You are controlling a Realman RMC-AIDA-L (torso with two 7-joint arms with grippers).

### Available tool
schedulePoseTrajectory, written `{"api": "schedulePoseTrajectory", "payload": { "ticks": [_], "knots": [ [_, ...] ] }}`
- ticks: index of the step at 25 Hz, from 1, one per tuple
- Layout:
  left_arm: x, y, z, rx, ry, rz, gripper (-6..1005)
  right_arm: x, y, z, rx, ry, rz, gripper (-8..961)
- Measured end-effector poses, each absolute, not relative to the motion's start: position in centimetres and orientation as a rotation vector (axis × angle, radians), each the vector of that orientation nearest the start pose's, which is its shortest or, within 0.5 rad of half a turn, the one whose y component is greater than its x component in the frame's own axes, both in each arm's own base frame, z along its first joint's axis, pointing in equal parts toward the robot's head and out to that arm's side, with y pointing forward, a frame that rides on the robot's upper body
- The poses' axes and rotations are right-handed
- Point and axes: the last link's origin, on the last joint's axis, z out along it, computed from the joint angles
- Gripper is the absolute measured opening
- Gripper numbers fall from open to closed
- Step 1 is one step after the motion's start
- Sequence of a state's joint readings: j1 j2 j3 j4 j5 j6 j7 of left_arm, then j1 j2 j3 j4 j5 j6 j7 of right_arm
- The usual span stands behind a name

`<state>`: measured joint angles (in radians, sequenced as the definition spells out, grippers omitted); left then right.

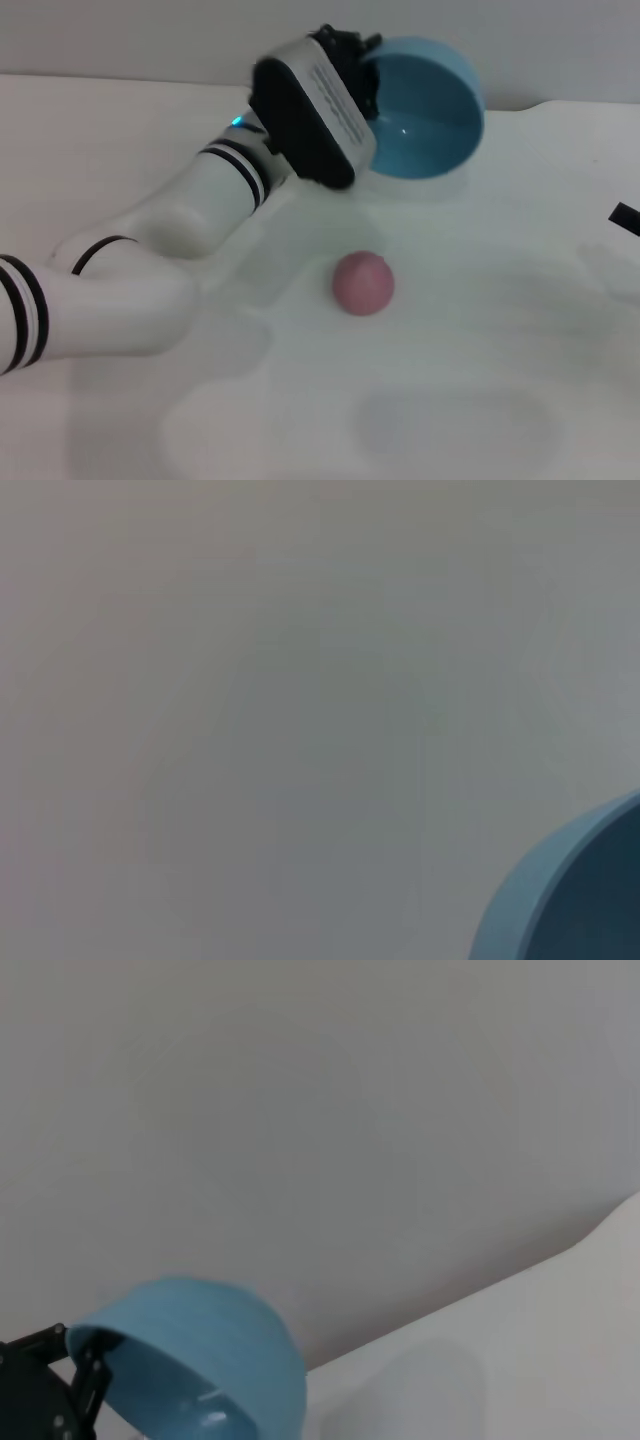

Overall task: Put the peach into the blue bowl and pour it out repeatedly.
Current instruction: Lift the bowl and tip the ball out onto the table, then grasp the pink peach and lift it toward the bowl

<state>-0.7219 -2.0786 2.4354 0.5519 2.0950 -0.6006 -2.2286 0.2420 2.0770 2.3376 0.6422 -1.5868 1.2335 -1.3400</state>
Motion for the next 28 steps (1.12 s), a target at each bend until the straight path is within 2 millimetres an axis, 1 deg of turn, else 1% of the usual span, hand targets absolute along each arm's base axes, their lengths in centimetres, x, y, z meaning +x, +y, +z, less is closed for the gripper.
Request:
{"api": "schedulePoseTrajectory", "payload": {
  "ticks": [3,6,8,10,11,12,14,16,17,21,22,24,28],
  "knots": [
    [-17.3,41.0,-9.9,-1.968,0.096,-0.221,-2,34.3,30.1,1.8,-1.98,1.42,0.941,431],
    [-17.8,42.3,-8.7,-1.926,-0.17,-0.257,-2,33.0,31.1,0.8,-2.065,1.38,0.924,435],
    [-18.8,43.4,-7.9,-1.922,-0.379,-0.261,-2,31.8,32.1,0.0,-2.133,1.349,0.9,438],
    [-20.2,44.3,-7.2,-1.94,-0.604,-0.267,-2,30.5,33.2,-0.7,-2.2,1.305,0.871,441],
    [-21.3,44.6,-6.6,-1.955,-0.771,-0.282,-2,29.8,33.7,-1.1,-2.231,1.282,0.856,442],
    [-21.8,44.8,-6.3,-1.958,-0.835,-0.292,-2,29.0,34.3,-1.6,-2.268,1.255,0.835,443],
    [-23.1,44.6,-5.4,-1.975,-0.998,-0.325,-2,27.6,35.4,-2.6,-2.333,1.204,0.78,446],
    [-24.9,44.1,-3.7,-1.99,-1.193,-0.39,-1,26.4,36.3,-3.6,-2.391,1.152,0.712,449],
    [-24.9,44.1,-3.7,-1.99,-1.193,-0.39,-1,25.7,36.6,-4.3,-2.424,1.121,0.673,450],
    [-26.8,43.0,-0.9,-2.007,-1.425,-0.457,-1,22.9,37.6,-6.9,-2.578,0.958,0.494,455],
    [-27.1,42.8,-0.4,-2.007,-1.456,-0.453,-1,22.3,37.6,-7.6,-2.617,0.912,0.449,457],
    [-27.9,42.2,1.3,-2.015,-1.552,-0.399,-1,21.3,37.8,-8.5,-2.669,0.837,0.365,459],
    [-29.2,40.8,3.3,-2.021,-1.647,-0.255,-1,20.1,37.8,-9.7,-2.716,0.715,0.216,464]
  ]
}}
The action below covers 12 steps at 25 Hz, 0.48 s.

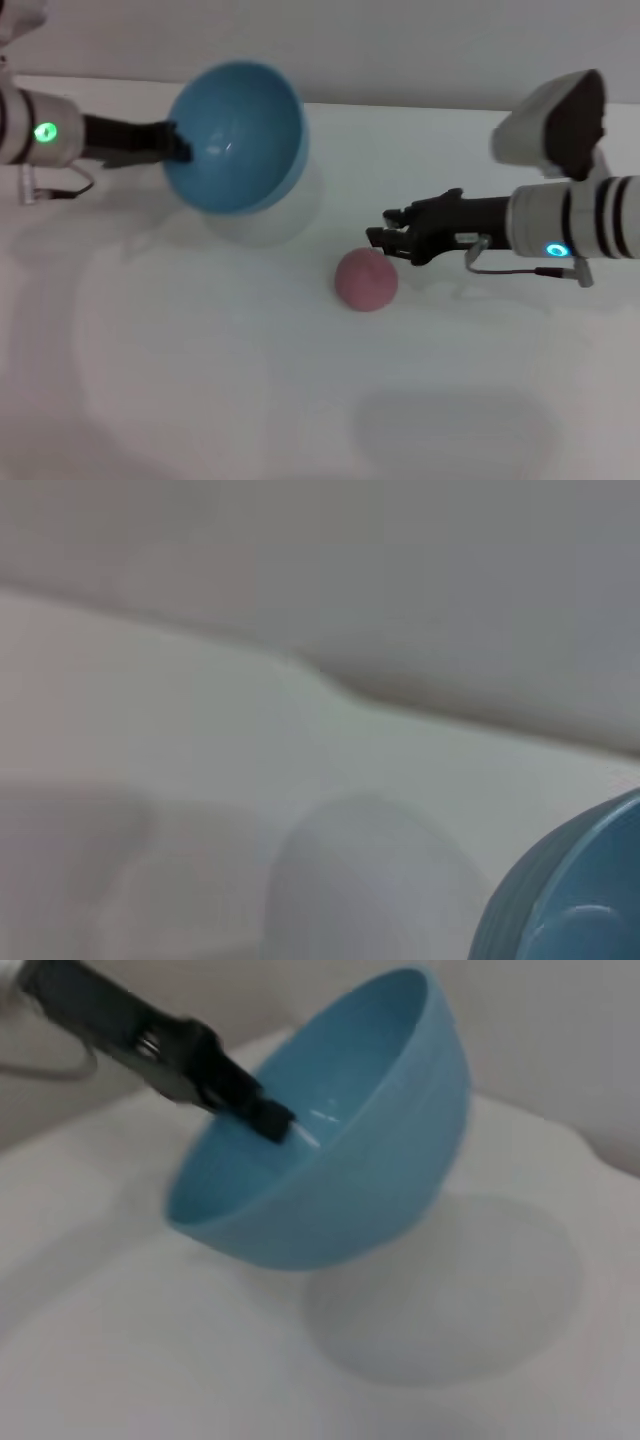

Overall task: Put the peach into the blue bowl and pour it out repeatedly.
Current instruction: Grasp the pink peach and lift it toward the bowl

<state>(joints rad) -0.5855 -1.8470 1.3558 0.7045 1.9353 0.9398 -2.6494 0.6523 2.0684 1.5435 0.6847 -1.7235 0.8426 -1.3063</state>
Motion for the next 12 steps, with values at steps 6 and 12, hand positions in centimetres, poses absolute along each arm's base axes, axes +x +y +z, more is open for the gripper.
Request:
{"api": "schedulePoseTrajectory", "payload": {
  "ticks": [6,12],
  "knots": [
    [-29.7,39.2,4.9,-2.004,-1.673,-0.16,-1,19.5,37.1,-11.0,-2.771,0.615,0.103,472],
    [-28.6,39.1,4.6,-2.009,-1.624,-0.125,-1,19.4,36.5,-11.8,-2.803,0.592,0.062,499]
  ]
}}
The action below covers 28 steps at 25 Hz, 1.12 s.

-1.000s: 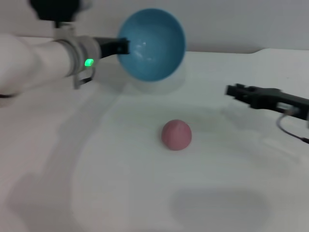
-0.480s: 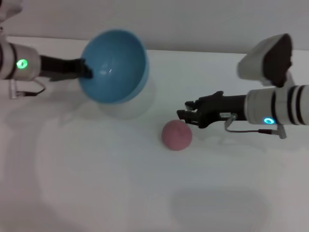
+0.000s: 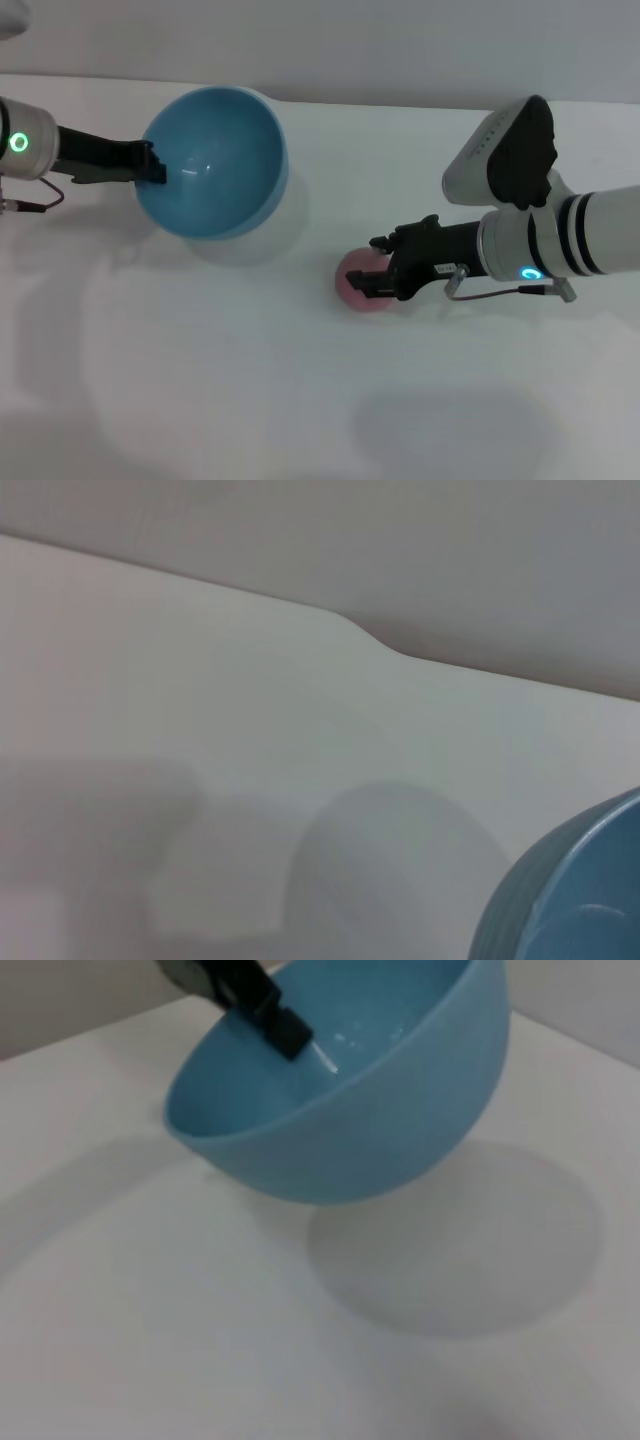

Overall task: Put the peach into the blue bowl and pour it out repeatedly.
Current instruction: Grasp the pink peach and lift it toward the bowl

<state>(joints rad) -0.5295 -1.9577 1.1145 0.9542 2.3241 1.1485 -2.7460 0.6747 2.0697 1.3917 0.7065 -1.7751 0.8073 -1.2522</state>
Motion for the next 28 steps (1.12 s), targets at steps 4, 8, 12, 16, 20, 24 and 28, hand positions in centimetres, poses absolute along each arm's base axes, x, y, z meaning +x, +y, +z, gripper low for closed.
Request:
{"api": "schedulePoseTrajectory", "payload": {
  "ticks": [4,8,12,16,20,24,28],
  "knots": [
    [-27.7,39.4,4.4,-2.027,-1.591,-0.106,-1,20.5,36.5,-12.2,-2.767,0.609,0.027,580],
    [-27.0,39.6,4.1,-2.049,-1.586,-0.106,-1,21.7,36.2,-12.9,-2.72,0.645,0.001,584],
    [-26.5,39.6,3.9,-2.067,-1.58,-0.104,-1,21.9,35.6,-13.9,-2.701,0.653,0.008,562],
    [-25.9,39.7,3.9,-2.094,-1.572,-0.086,-1,22.1,35.3,-14.4,-2.696,0.628,-0.011,540],
    [-25.5,39.7,3.8,-2.122,-1.56,0.0,-1,22.6,35.4,-14.2,-2.663,0.655,-0.004,519],
    [-24.9,39.8,3.3,-2.142,-1.544,0.067,-1,23.2,35.5,-13.7,-2.614,0.737,0.046,497],
    [-24.4,39.9,3.0,-2.158,-1.523,0.101,-1,23.7,35.5,-13.0,-2.584,0.786,0.082,399]
  ]
}}
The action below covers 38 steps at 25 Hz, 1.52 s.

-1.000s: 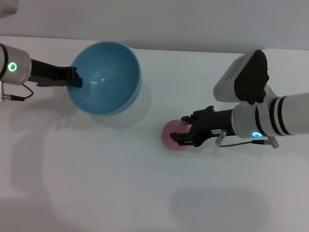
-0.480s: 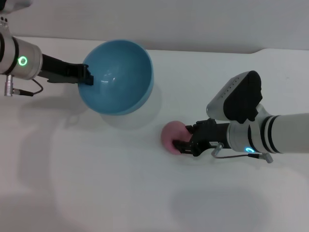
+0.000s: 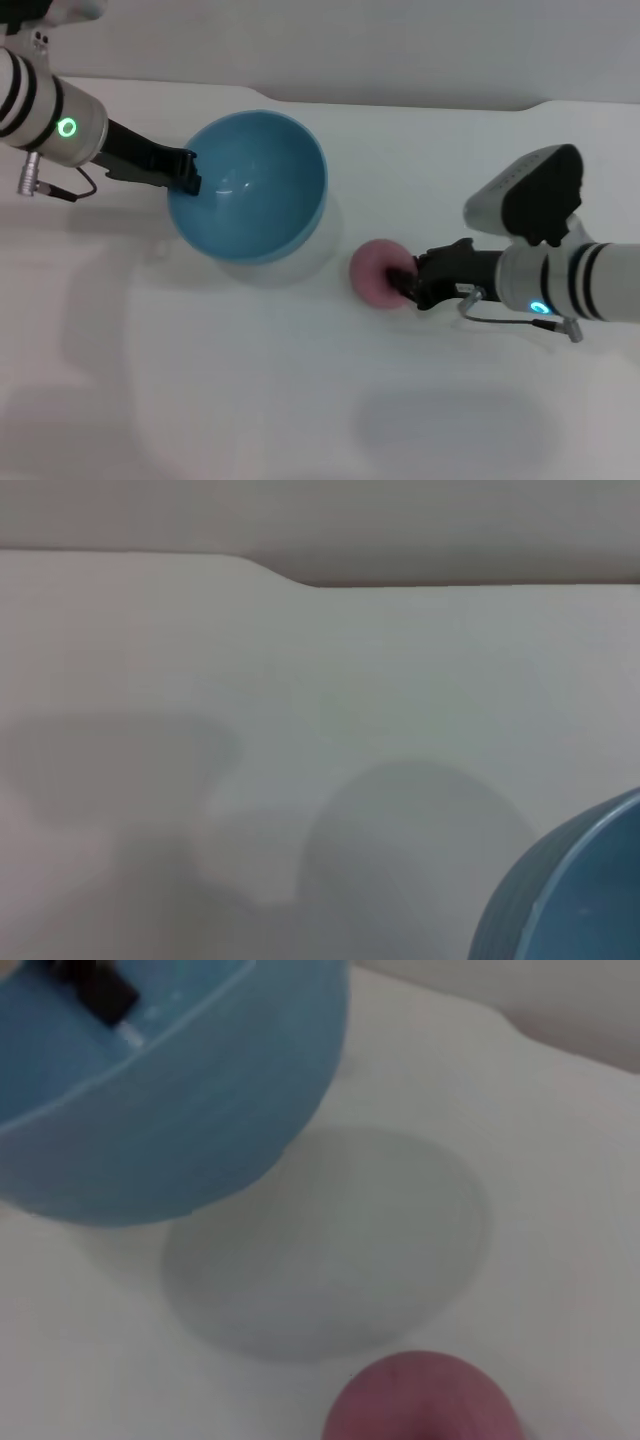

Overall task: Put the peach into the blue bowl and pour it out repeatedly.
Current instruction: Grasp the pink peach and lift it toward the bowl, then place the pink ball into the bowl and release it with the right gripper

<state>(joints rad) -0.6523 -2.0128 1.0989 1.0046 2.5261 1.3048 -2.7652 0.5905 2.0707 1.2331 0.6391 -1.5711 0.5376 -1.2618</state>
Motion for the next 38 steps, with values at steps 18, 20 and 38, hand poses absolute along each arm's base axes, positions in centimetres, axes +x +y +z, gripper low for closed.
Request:
{"api": "schedulePoseTrajectory", "payload": {
  "ticks": [18,20,38],
  "knots": [
    [-20.2,40.7,-1.8,-2.297,-1.366,0.351,-1,25.6,33.8,0.7,-2.501,0.858,0.733,125],
    [-19.1,40.6,-3.1,-2.326,-1.329,0.409,-1,25.0,33.8,1.0,-2.517,0.831,0.757,118],
    [-14.3,41.2,-6.3,-2.443,-1.22,0.378,0,20.2,35.1,-3.0,-2.747,0.755,0.709,113]
  ]
}}
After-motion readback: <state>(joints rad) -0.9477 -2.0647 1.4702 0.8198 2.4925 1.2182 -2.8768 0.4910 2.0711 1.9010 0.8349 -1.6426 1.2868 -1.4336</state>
